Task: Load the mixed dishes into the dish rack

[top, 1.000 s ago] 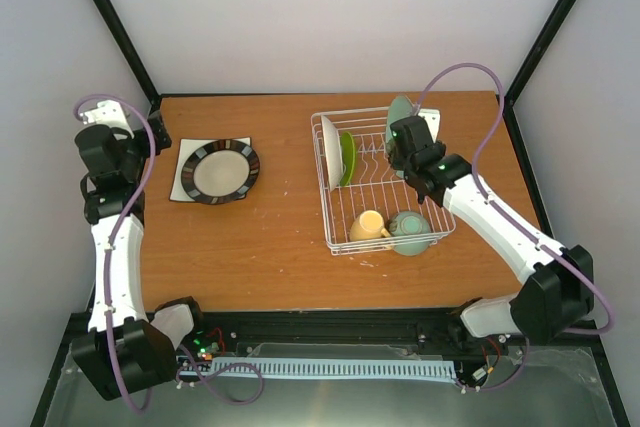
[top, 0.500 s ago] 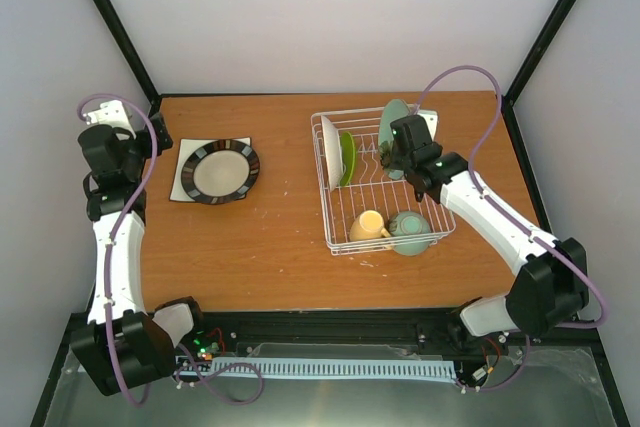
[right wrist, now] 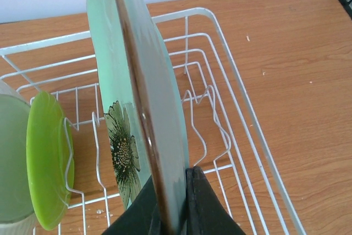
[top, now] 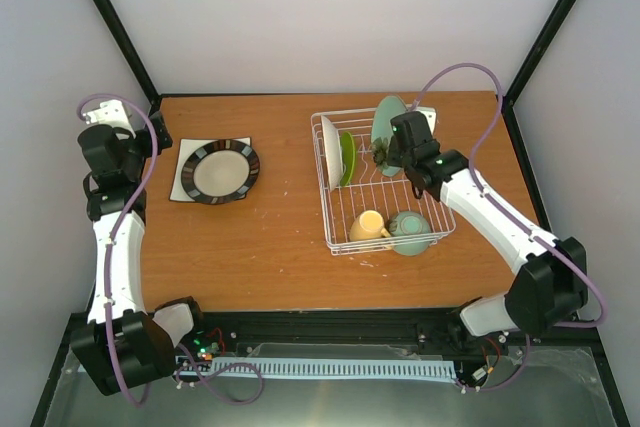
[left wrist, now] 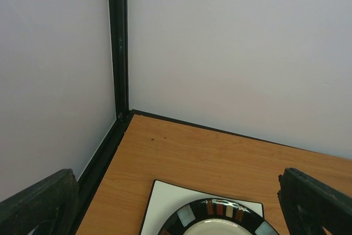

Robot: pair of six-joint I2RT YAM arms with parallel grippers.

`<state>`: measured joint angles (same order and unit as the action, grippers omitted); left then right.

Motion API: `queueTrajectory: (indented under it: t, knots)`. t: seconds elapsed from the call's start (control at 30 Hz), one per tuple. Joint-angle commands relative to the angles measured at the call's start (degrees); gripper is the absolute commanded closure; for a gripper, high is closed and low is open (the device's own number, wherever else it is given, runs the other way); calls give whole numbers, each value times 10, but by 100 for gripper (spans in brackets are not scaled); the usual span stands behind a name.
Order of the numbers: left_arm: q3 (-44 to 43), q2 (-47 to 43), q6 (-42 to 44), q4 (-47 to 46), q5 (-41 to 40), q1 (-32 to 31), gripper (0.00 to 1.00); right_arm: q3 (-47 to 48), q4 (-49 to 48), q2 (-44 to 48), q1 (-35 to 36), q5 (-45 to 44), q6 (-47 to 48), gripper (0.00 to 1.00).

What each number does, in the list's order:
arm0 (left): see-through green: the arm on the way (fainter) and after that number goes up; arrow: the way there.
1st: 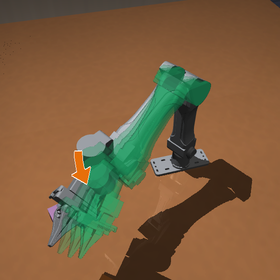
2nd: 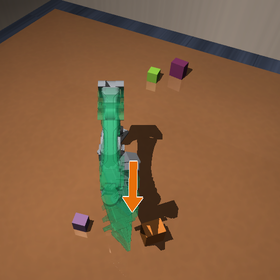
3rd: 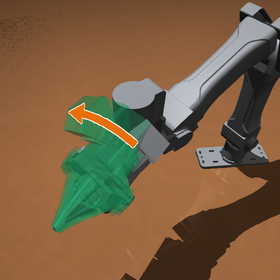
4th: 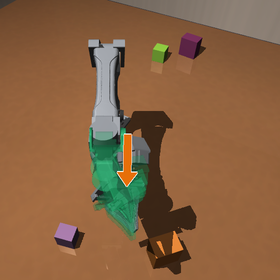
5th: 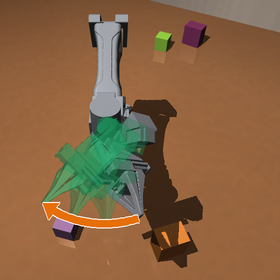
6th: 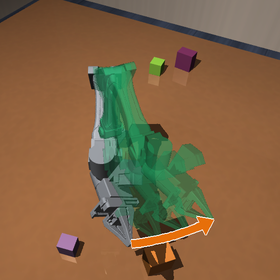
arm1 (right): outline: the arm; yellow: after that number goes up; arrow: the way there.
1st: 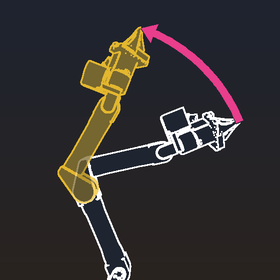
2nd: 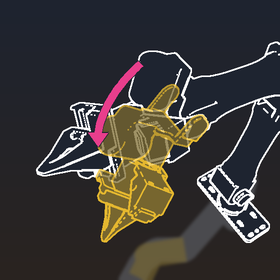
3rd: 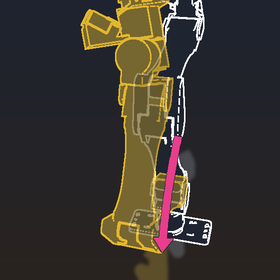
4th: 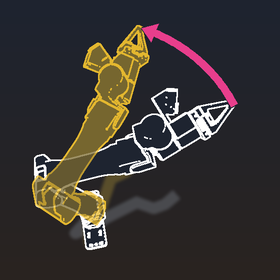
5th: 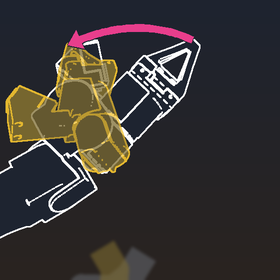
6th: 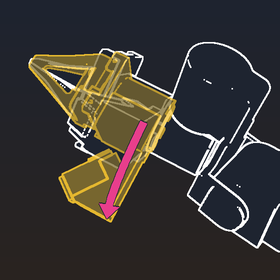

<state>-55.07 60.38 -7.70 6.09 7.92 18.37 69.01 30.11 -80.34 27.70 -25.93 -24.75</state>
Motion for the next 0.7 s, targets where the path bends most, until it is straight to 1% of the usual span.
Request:
queueTrajectory:
  t: [0.0, 0.4, 0.67]
  knots:
    - [0, -1, 15, -14, -4, 2, 0, 29, -62, -14, -3, 7, -19, 97]
    - [3, 3, 15, -19, -4, 2, 0, 43, -41, -69, 1, 24, -5, 97]
    - [11, 4, 22, -26, -19, 2, 0, 57, -25, -100, 12, 51, -5, 97]
